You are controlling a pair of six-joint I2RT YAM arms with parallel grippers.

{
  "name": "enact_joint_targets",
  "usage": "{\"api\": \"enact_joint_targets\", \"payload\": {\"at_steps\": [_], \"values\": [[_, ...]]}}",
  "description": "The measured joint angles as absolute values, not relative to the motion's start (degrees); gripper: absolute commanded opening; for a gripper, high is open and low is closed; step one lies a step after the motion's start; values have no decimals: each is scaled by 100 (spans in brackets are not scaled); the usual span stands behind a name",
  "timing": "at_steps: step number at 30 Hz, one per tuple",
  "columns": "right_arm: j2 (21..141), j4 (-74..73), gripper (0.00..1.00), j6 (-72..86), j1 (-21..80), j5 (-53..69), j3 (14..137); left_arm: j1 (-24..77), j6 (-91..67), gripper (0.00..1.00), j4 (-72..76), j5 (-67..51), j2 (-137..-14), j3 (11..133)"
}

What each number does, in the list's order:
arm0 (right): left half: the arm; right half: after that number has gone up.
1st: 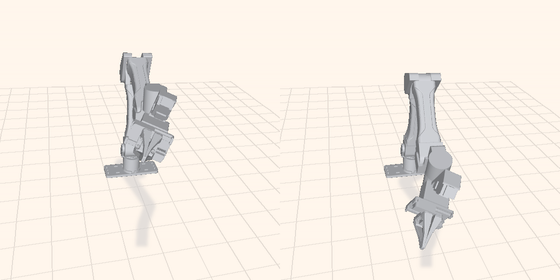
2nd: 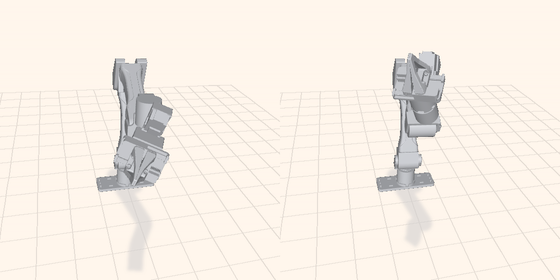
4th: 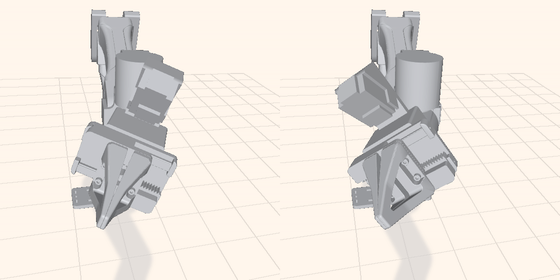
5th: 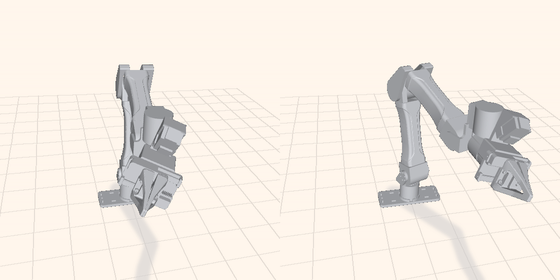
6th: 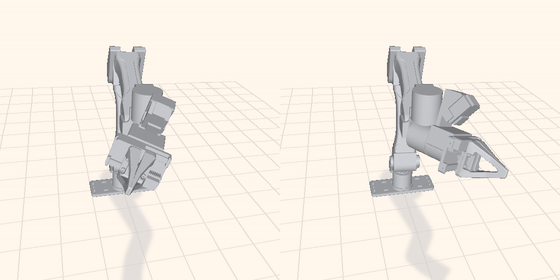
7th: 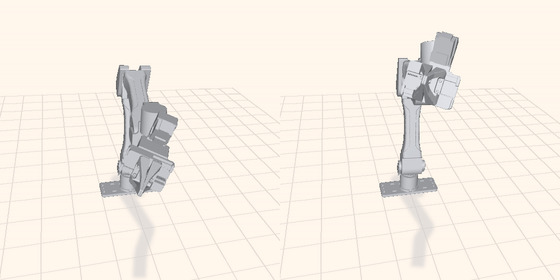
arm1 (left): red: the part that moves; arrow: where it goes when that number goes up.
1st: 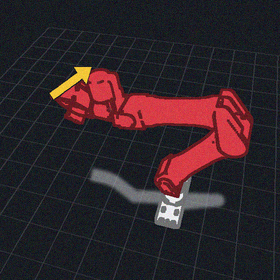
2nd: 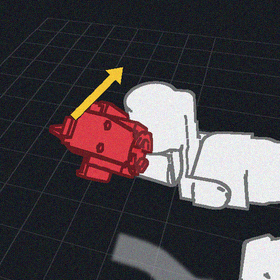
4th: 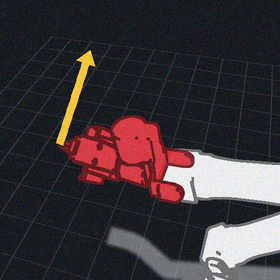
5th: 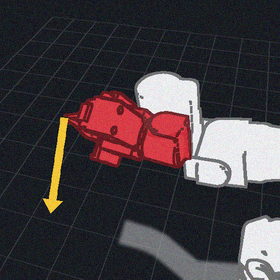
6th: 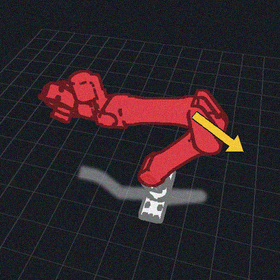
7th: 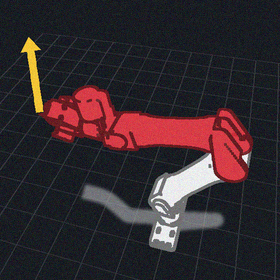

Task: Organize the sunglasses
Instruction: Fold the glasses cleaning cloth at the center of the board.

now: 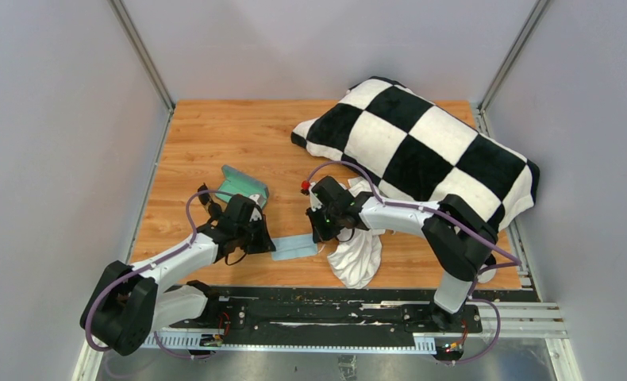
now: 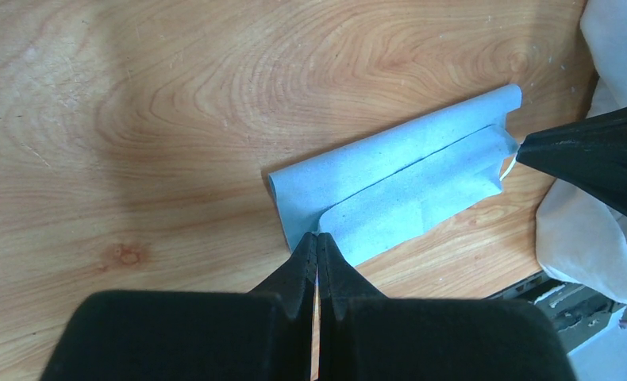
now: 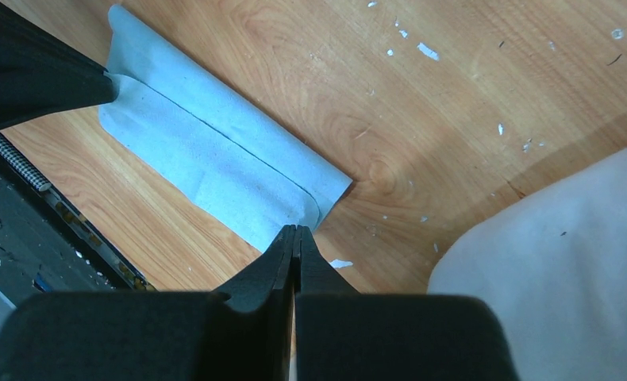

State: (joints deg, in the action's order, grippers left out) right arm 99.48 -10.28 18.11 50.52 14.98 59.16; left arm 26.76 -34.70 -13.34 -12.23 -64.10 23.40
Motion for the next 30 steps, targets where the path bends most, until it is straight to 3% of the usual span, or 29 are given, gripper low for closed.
{"api": "enact_joint_targets", "payload": {"at_steps": [3,6,8,20,30], "values": [[9946,-1028,2,1811,5059,1498,5916,2676,-3474,0,-1334,-1223,-6410,2342],[9944,-1028,19,1813,5061,1490,5916,2676,-3476,0,-1334,-1223,-6405,2340],[9937,-1028,23,1822,5061,1459,5916,2679,-3476,0,-1334,-1223,-6399,2340],[10053,-1026,18,1868,5065,1341,6112,2681,-3500,0,-1334,-1223,-6394,2340],[10204,-1035,20,1859,5196,1459,6117,2683,-3516,0,-1337,-1223,-6309,2340]]}}
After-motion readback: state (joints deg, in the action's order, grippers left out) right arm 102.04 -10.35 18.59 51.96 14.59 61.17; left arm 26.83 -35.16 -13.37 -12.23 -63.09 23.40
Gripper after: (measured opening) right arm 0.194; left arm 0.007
